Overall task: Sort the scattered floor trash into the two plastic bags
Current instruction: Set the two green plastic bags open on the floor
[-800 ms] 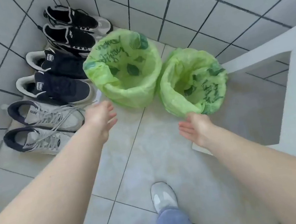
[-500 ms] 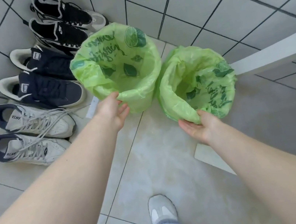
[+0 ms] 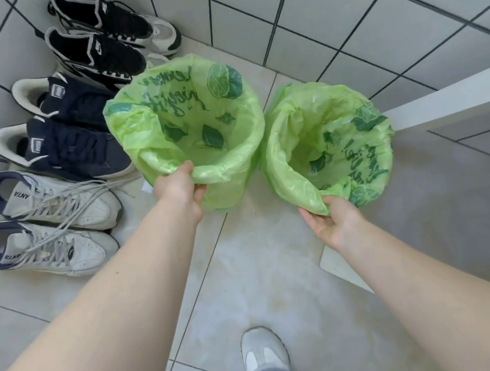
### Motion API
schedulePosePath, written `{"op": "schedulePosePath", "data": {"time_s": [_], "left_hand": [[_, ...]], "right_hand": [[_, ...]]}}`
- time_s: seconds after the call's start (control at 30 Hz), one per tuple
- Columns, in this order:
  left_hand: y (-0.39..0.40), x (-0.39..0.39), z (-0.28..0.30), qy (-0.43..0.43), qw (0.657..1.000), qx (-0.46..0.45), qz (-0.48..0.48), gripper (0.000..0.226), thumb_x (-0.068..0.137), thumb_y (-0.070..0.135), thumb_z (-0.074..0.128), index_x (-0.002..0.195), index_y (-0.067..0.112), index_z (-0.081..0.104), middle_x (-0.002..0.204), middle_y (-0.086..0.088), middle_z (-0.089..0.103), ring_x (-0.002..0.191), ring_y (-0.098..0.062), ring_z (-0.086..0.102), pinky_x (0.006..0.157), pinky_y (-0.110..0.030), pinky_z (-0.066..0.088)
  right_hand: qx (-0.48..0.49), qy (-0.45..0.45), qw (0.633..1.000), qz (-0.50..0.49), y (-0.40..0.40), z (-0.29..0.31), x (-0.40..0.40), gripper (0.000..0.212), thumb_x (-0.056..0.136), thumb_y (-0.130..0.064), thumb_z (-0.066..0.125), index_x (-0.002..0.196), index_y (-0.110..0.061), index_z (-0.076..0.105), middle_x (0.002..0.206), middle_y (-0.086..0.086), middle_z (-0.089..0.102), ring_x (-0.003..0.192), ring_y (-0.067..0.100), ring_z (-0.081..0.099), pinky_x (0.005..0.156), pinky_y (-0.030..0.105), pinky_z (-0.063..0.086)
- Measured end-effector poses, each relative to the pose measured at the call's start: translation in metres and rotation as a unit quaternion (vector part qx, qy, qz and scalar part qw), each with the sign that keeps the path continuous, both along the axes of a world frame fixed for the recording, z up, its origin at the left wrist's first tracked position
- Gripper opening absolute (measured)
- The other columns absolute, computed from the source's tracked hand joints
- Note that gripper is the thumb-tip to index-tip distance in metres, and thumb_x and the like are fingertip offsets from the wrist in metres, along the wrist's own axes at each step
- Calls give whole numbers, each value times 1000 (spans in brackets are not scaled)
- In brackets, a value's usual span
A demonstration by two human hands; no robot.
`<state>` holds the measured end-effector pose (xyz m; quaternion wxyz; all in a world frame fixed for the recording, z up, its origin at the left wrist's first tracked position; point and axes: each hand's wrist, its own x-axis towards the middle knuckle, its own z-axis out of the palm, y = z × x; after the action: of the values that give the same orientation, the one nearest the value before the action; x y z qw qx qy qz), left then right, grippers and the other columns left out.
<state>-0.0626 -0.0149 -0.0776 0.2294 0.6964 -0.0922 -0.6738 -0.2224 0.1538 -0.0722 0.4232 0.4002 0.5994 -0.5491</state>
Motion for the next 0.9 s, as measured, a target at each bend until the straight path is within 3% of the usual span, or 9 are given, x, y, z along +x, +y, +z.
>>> {"op": "schedulePosePath", "data": {"time_s": [0.23, 0.4, 0.5, 0.67, 0.9], "left_hand": [[21, 43, 35, -55, 998, 4, 30, 20, 92, 5, 59, 110, 10, 52, 117, -10, 60, 104, -28, 62, 95, -40, 52], [41, 94, 77, -89, 995, 5, 49, 22, 90, 6, 60, 109, 9, 52, 116, -9, 59, 107, -24, 60, 94, -34, 51], [51, 130, 106, -106, 991, -13, 76, 21, 89, 4, 59, 108, 8, 51, 118, -11, 60, 110, -25, 60, 96, -36, 50], [80, 192, 172, -96, 987, -41, 124, 26, 89, 0, 53, 113, 7, 50, 118, -11, 60, 110, -25, 60, 96, -36, 48], [146, 273, 244, -78, 979, -51, 183, 18, 89, -4, 51, 102, 9, 51, 101, -7, 61, 108, -27, 58, 87, -33, 47]], "right_hand": [[41, 4, 999, 34, -1, 38, 14, 35, 93, 4, 48, 127, -4, 50, 121, 19, 61, 105, 32, 64, 85, 42, 56], [47, 25, 996, 72, 4, 79, 36, 43, 91, 4, 50, 132, -11, 48, 124, 14, 61, 97, 31, 66, 66, 42, 55], [43, 34, 995, 85, 4, 108, 55, 44, 91, 5, 51, 132, -11, 47, 123, 14, 61, 94, 32, 66, 71, 44, 55], [38, 57, 988, 141, 13, 168, 95, 42, 92, 6, 51, 131, -8, 47, 126, 15, 60, 107, 35, 63, 82, 48, 54], [38, 144, 960, 236, 46, 242, 166, 44, 88, 5, 56, 129, -4, 42, 127, 16, 57, 106, 34, 62, 61, 39, 54]]}}
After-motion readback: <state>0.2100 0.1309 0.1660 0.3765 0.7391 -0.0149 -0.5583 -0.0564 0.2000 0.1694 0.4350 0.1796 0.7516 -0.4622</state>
